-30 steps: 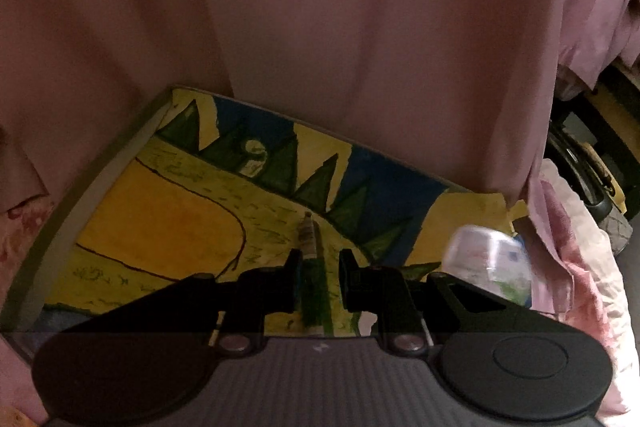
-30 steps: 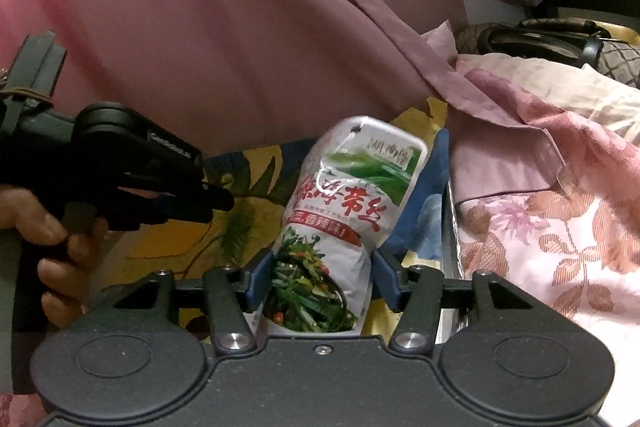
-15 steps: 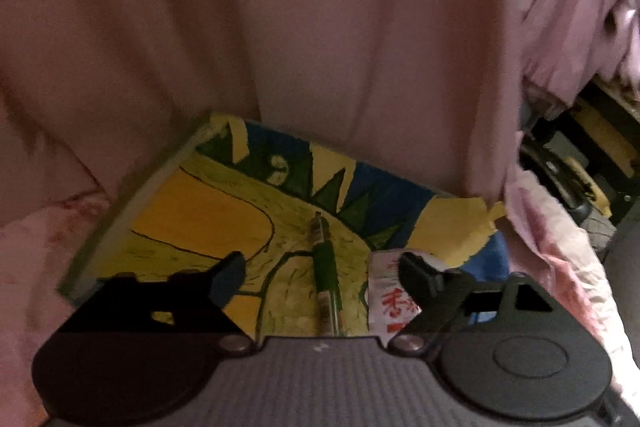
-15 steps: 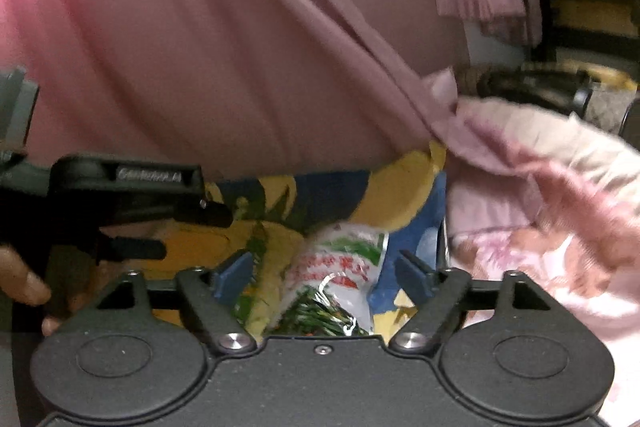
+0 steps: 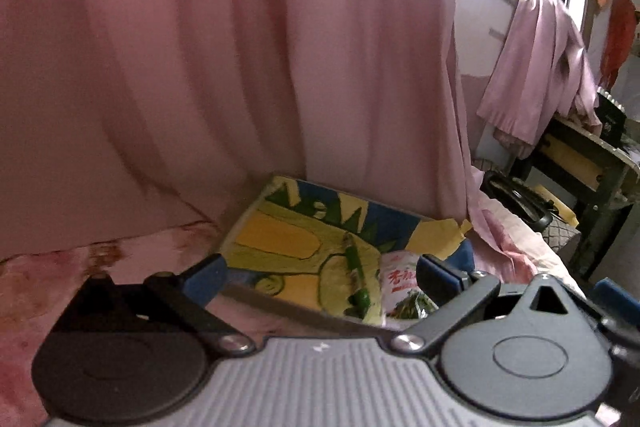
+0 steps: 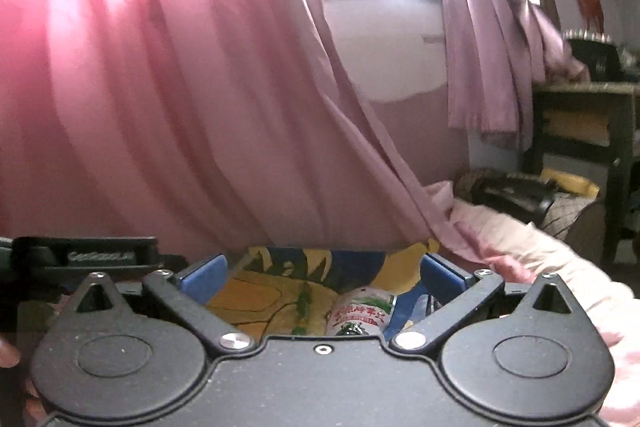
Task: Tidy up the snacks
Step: 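Lift both tools back over the remaining snacks on the bedspread, then grasp the blue-white tube pack with the right tool while the left tool grasps the wrapped dried meat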
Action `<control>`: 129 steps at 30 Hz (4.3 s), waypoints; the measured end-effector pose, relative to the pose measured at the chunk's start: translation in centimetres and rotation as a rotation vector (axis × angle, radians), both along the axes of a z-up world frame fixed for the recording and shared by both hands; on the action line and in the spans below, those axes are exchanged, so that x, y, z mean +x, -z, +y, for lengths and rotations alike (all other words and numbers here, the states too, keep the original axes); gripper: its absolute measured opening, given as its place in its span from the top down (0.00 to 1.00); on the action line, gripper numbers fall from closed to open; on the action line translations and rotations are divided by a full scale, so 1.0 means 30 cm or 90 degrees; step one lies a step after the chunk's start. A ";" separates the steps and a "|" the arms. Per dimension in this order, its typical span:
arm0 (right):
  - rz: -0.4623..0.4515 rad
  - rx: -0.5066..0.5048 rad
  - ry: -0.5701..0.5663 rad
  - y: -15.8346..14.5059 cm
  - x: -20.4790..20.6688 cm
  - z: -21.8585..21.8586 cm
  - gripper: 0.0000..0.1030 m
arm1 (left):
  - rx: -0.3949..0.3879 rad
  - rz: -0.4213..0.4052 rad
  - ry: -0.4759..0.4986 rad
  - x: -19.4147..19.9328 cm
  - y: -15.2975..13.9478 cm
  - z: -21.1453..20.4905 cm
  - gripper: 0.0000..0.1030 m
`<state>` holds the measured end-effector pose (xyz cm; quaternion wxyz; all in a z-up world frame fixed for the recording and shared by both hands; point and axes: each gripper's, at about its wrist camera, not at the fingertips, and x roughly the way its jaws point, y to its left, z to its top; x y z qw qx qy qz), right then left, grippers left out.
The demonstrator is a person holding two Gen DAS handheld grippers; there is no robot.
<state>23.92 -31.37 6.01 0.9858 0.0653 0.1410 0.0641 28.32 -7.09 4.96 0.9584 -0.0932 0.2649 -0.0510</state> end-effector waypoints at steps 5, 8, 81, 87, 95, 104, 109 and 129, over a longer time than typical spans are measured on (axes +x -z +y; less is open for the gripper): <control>-0.005 -0.006 0.003 -0.037 -0.169 0.021 0.00 | 0.017 -0.011 -0.018 -0.166 -0.025 0.049 0.00; 0.005 -0.005 0.005 -0.034 -0.253 0.036 0.00 | 0.023 -0.017 -0.019 -0.252 -0.025 0.077 0.00; 0.255 -0.024 0.001 0.282 -0.231 -0.054 0.01 | 0.107 0.098 0.224 -0.277 0.334 -0.092 0.01; 0.315 -0.045 -0.032 0.337 -0.209 -0.028 0.01 | 0.076 0.115 0.246 -0.227 0.336 -0.086 0.04; 0.336 -0.094 -0.092 0.368 -0.199 0.038 0.03 | 0.088 0.155 0.236 -0.176 0.365 -0.112 0.06; 0.352 -0.134 -0.135 0.413 -0.175 0.093 0.28 | 0.097 0.213 0.218 -0.116 0.419 -0.122 0.38; 0.343 -0.140 -0.173 0.430 -0.174 0.142 0.33 | 0.088 0.225 0.193 -0.090 0.432 -0.121 0.38; 0.290 -0.203 -0.189 0.495 -0.095 0.244 0.62 | 0.133 0.252 0.243 -0.031 0.446 -0.135 0.47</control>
